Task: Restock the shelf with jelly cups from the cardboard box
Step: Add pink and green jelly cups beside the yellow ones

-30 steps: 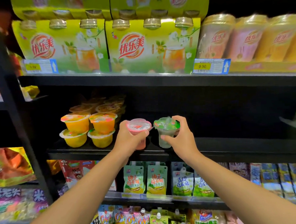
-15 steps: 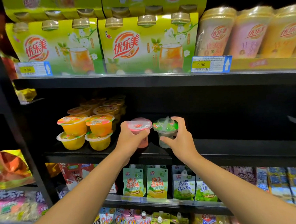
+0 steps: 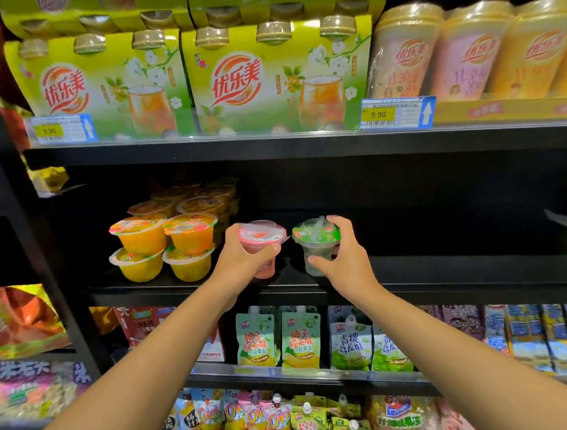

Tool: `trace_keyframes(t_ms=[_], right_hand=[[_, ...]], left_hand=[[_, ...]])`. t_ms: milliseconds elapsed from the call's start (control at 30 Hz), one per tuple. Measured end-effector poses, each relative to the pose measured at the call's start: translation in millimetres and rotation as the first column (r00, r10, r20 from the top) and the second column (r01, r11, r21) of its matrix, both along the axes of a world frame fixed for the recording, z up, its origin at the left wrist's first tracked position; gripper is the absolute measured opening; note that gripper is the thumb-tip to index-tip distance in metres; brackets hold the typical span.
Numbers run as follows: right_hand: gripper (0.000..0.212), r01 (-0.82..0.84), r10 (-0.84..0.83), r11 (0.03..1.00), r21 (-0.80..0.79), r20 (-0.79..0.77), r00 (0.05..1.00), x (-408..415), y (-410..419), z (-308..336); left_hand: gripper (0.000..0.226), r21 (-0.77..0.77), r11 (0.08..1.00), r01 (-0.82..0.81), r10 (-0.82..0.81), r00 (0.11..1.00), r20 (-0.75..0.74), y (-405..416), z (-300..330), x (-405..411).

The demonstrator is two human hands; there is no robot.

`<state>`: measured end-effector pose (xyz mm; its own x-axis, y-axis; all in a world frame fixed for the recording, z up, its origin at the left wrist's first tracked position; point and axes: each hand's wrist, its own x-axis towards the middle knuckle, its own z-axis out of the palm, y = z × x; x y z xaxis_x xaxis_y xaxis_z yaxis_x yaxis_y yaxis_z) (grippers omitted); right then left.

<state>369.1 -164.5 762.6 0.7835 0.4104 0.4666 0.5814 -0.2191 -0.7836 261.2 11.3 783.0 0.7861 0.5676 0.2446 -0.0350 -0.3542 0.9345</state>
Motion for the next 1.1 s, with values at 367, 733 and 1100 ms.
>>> trace_keyframes(t_ms=[367, 733, 1100], right_hand=[[0.094, 0.046, -0.048, 0.998, -0.044, -0.044, 0.998, -8, -1, 1], [0.096, 0.076, -0.088, 0.991, -0.111, -0.111, 0.990, -21, -18, -3], [0.058, 0.208, -0.056, 0.862, -0.463, 0.321, 0.945, -61, -39, -16]], left_hand=[[0.086, 0.065, 0.998, -0.019, 0.022, 0.999, -0.045, -4, -14, -3], [0.083, 0.307, 0.948, -0.080, 0.138, 0.975, -0.172, -1, -26, -28], [0.064, 0.736, 0.677, 0.025, 0.136, 0.978, -0.158, -10, -47, -70]])
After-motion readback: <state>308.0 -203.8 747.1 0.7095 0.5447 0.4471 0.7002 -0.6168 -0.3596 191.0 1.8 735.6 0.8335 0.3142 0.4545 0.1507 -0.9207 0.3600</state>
